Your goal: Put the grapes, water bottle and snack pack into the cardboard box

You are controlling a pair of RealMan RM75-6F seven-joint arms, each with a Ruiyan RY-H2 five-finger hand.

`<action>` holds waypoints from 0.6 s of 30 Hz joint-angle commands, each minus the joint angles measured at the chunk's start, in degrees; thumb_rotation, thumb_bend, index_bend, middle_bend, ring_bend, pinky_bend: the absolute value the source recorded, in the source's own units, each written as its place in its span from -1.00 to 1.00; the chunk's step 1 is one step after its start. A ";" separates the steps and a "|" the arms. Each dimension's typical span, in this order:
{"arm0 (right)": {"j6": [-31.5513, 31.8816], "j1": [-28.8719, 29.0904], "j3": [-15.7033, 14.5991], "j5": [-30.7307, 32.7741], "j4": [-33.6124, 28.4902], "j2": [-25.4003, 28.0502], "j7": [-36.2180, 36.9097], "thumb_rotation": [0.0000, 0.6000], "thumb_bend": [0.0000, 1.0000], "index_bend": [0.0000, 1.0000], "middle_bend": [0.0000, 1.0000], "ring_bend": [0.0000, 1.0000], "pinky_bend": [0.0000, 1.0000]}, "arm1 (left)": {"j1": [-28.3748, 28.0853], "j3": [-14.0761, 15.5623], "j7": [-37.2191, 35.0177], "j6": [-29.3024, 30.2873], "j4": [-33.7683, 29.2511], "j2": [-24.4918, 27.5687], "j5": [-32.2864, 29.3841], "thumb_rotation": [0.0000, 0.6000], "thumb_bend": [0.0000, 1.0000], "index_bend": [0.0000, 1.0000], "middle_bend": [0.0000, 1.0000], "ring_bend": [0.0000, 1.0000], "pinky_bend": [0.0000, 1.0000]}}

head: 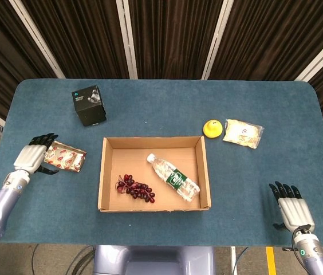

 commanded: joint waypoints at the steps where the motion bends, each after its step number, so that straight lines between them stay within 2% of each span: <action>1: -0.17 0.20 0.16 0.54 0.16 -0.18 -0.25 1.00 -1.00 -1.00 -1.00 -1.00 -1.00 | -1.52 -0.35 -0.72 -2.30 2.37 -2.01 -0.15 0.87 -0.95 -1.00 -1.00 -1.00 -0.89; 5: -0.36 0.42 0.32 1.31 0.46 -0.34 -0.44 1.00 -1.00 -1.00 -1.00 -1.00 -1.00 | -2.78 -0.27 -0.78 -4.42 4.12 -3.50 0.19 0.87 -0.94 -0.98 -1.00 -1.00 -0.89; 7: -0.38 0.46 0.32 1.51 0.46 -0.33 -0.42 1.00 -1.00 -1.00 -1.00 -1.00 -1.00 | -3.32 -0.27 -0.10 -5.28 4.34 -3.83 0.13 0.88 -0.93 -0.88 -1.00 -1.00 -0.89; 9: -0.32 0.48 0.28 1.49 0.44 -0.31 -0.40 1.00 -1.00 -1.00 -1.00 -1.00 -1.00 | -3.60 -0.35 0.78 -5.46 4.49 -4.12 0.04 0.88 -0.84 -0.65 -0.93 -0.93 -0.85; 11: -0.38 0.52 0.19 1.42 0.48 -0.24 -0.34 1.00 -1.00 -1.00 -1.00 -1.00 -1.00 | -3.76 -0.49 1.59 -5.50 4.37 -4.32 -0.18 0.87 -0.68 -0.37 -0.70 -0.73 -0.75; 15: -0.31 0.57 0.07 1.16 0.36 -0.06 -0.09 1.00 -1.00 -1.00 -1.00 -1.00 -1.00 | -3.51 -0.96 3.85 -4.29 3.46 -4.33 -0.89 0.93 -0.23 0.34 0.02 -0.14 -0.35; 18: -0.28 0.62 0.07 1.07 0.41 0.05 0.17 1.00 -1.00 -1.00 -1.00 -1.00 -1.00 | -2.27 -2.09 5.28 -0.84 2.10 -4.36 -2.00 1.00 0.01 0.66 0.28 0.07 -0.12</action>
